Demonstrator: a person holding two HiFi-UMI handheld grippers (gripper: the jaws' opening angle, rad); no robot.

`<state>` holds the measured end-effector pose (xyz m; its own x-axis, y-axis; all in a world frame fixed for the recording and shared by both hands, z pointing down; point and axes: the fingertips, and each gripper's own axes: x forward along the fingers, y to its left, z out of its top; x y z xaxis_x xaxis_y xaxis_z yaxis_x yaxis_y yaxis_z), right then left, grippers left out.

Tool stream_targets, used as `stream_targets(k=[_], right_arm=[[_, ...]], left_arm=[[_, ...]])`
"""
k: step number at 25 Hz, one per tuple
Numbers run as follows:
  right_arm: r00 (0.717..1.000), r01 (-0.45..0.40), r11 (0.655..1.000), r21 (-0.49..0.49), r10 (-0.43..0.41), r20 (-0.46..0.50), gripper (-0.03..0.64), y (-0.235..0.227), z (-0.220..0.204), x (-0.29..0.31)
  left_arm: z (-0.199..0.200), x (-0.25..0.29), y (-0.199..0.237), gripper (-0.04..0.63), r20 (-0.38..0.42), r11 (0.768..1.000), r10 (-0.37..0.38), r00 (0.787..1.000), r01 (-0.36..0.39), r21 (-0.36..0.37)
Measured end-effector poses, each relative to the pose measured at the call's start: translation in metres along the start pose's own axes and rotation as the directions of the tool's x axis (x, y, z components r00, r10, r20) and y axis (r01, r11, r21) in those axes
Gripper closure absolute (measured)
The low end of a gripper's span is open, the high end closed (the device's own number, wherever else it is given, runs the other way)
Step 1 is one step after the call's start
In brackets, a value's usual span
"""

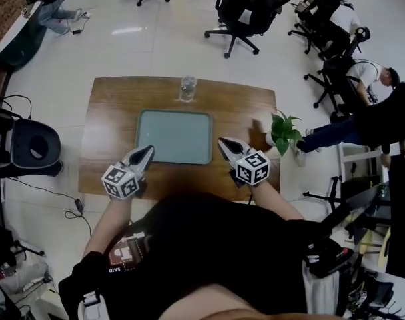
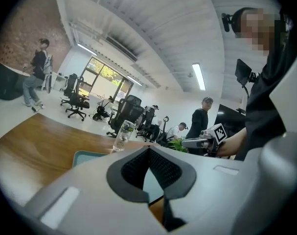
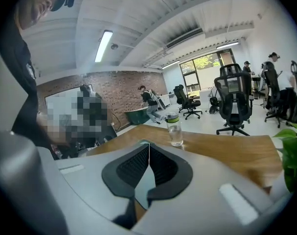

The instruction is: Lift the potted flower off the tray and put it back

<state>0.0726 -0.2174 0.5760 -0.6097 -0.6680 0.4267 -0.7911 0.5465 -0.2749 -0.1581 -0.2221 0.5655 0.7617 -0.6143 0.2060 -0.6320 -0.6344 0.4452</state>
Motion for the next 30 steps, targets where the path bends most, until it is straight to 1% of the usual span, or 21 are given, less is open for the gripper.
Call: stream_targets(k=[2,5,9,11,13,15,19,24,30], right_arm=[[1.000,-0.017,1.000,-0.017,0.017,-0.016,0.598,0.007,0.001,0.007],[0.999,-0.031,0.999,-0.034,0.030,-0.021,0.598,0.011,0.007,0.011],[0.999,-0.026,0.999,-0.048,0.025,-0.024,0.598,0.008,0.009,0.011],[0.999,-0.021,0.999,-0.048,0.020,-0.026,0.598,0.005,0.008,0.009],[0.999,-0.017,0.999,-0.049,0.015,-0.028,0.598,0.005,0.008,0.008],[1.000,-0.012,0.999,-0.049,0.011,-0.028,0.597,0.004,0.007,0.006],[1.000,-0.006,0.999,-0.048,0.005,-0.023,0.597,0.003,0.007,0.000],[1.000,-0.001,0.999,-0.052,0.000,-0.017,0.597,0.000,0.007,-0.007],[1.000,0.000,0.998,-0.059,-0.001,-0.012,0.597,0.001,0.008,-0.011]], left_arm=[[0.002,-0.008,0.005,0.595,0.033,0.999,0.010,0.999,-0.009,-0.031],[0.008,-0.013,0.009,0.595,0.067,0.997,0.004,0.998,0.001,-0.072],[0.016,-0.012,0.013,0.595,0.097,0.996,-0.002,0.995,0.010,-0.088],[0.020,-0.010,0.012,0.595,0.104,0.996,-0.008,0.995,0.017,-0.083],[0.021,-0.008,0.011,0.595,0.097,0.998,-0.019,0.995,0.025,-0.062],[0.023,-0.007,0.011,0.595,0.094,0.999,-0.012,0.995,0.017,-0.045],[0.030,-0.007,0.012,0.595,0.116,0.999,0.004,0.993,0.002,-0.052],[0.031,-0.005,0.000,0.595,0.086,1.000,-0.018,0.996,0.017,0.008],[0.034,-0.007,-0.004,0.594,0.085,1.000,-0.017,0.996,0.015,0.021]])
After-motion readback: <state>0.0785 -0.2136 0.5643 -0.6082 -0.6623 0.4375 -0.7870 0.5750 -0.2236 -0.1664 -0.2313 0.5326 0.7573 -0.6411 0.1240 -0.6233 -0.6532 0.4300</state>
